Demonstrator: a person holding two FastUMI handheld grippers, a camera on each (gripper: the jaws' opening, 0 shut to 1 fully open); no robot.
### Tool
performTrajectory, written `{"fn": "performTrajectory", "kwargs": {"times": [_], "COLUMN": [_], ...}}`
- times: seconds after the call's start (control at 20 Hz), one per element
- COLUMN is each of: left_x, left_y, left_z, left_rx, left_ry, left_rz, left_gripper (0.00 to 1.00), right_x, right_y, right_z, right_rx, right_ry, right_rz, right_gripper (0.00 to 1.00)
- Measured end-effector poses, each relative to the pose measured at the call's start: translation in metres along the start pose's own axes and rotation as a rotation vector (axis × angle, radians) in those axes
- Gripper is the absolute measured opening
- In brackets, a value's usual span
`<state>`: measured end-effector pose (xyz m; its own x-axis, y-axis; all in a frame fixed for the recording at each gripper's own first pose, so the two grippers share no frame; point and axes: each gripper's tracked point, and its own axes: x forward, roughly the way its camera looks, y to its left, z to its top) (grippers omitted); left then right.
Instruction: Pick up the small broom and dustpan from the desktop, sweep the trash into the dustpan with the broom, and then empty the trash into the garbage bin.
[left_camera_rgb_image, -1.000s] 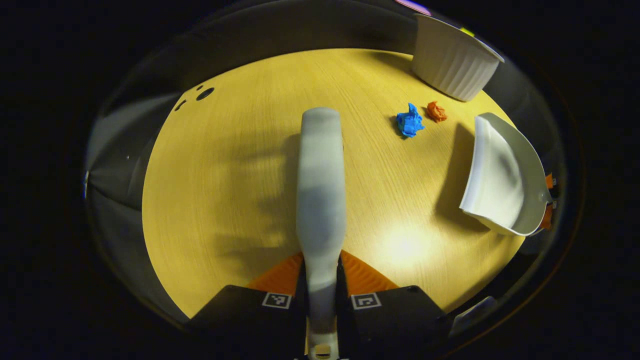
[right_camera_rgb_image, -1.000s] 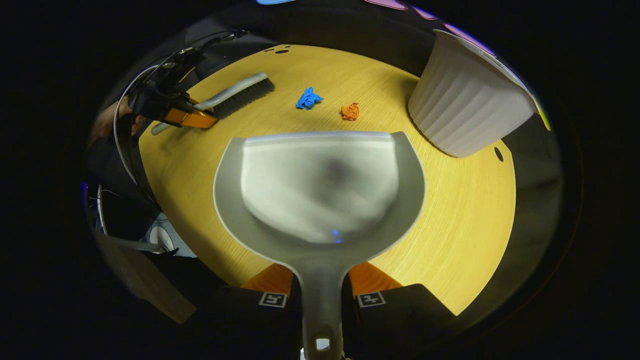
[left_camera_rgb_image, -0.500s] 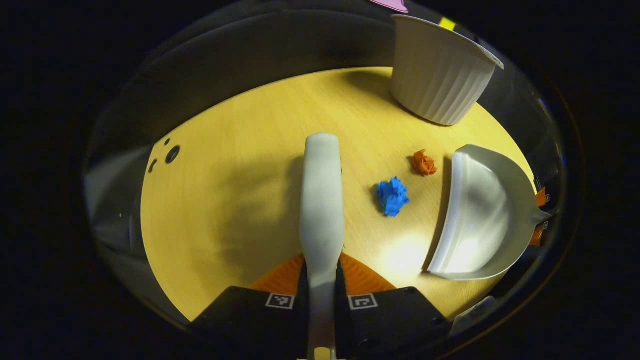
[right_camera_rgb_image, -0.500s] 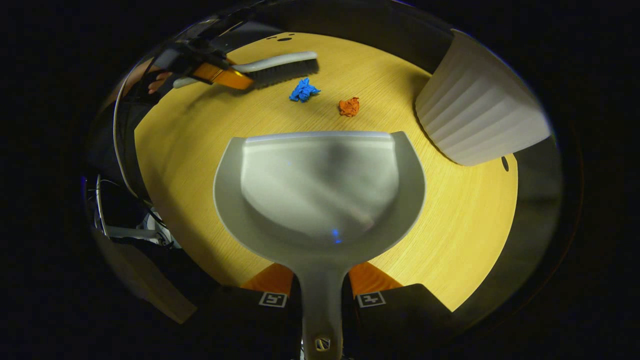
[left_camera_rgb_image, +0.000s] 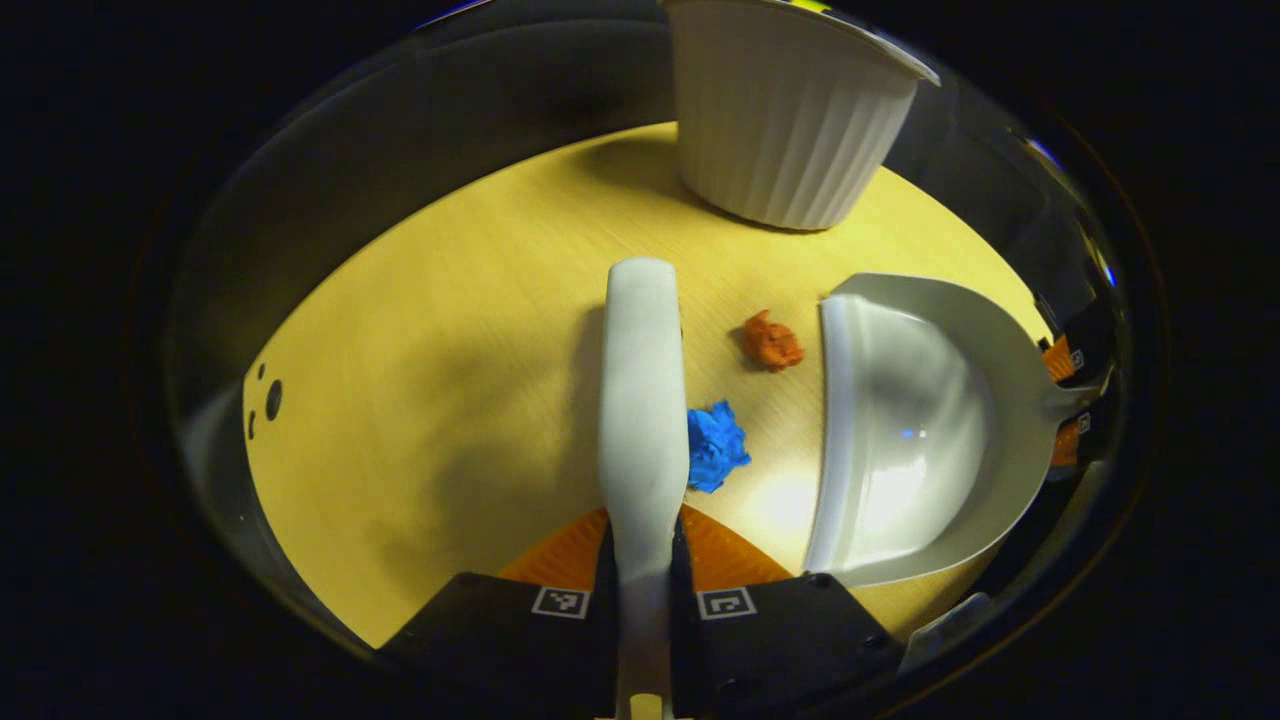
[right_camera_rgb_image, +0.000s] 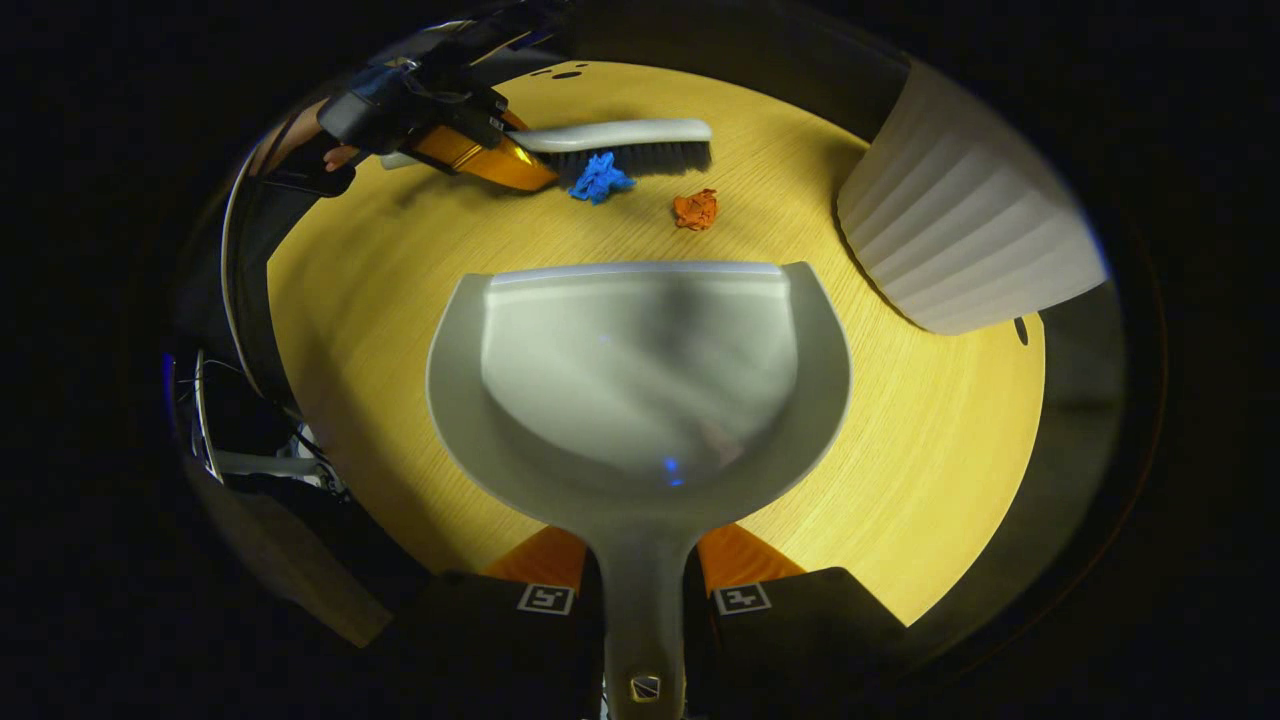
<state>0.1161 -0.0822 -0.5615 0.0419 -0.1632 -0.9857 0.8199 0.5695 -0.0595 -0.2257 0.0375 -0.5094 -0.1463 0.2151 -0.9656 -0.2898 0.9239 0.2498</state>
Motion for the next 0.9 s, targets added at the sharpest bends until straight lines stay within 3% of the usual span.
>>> {"fn": "performTrajectory", "kwargs": {"times": [0.25, 0.35, 0.5, 0.65, 0.7, 0.9], "left_x": [-0.01, -0.02, -0.03, -0.042, -0.052, -0.102], "left_y": [-0.069, -0.082, -0.071, -0.064, -0.063, -0.034], "left_z": [0.003, 0.005, 0.013, 0.023, 0.026, 0.034], "left_rx": [0.104, 0.085, 0.055, -0.044, -0.078, -0.164], "left_ry": [0.009, 0.001, -0.029, -0.084, -0.11, -0.23], "left_rz": [-0.227, -0.266, -0.258, -0.244, -0.254, -0.236], "left_gripper": [0.25, 0.25, 0.25, 0.25, 0.23, 0.24], "right_x": [0.002, 0.006, 0.009, 0.006, 0.0, -0.03], "right_y": [-0.001, -0.001, 0.0, 0.001, 0.003, 0.003], "right_z": [0.0, 0.0, 0.002, 0.003, 0.003, 0.002], "right_rx": [-0.017, -0.001, -0.01, 0.029, 0.045, 0.11], "right_ry": [-0.016, -0.043, -0.106, -0.189, -0.214, -0.266], "right_rz": [0.006, 0.01, -0.01, -0.015, -0.022, -0.061], "right_gripper": [0.36, 0.36, 0.33, 0.35, 0.39, 0.36]}}
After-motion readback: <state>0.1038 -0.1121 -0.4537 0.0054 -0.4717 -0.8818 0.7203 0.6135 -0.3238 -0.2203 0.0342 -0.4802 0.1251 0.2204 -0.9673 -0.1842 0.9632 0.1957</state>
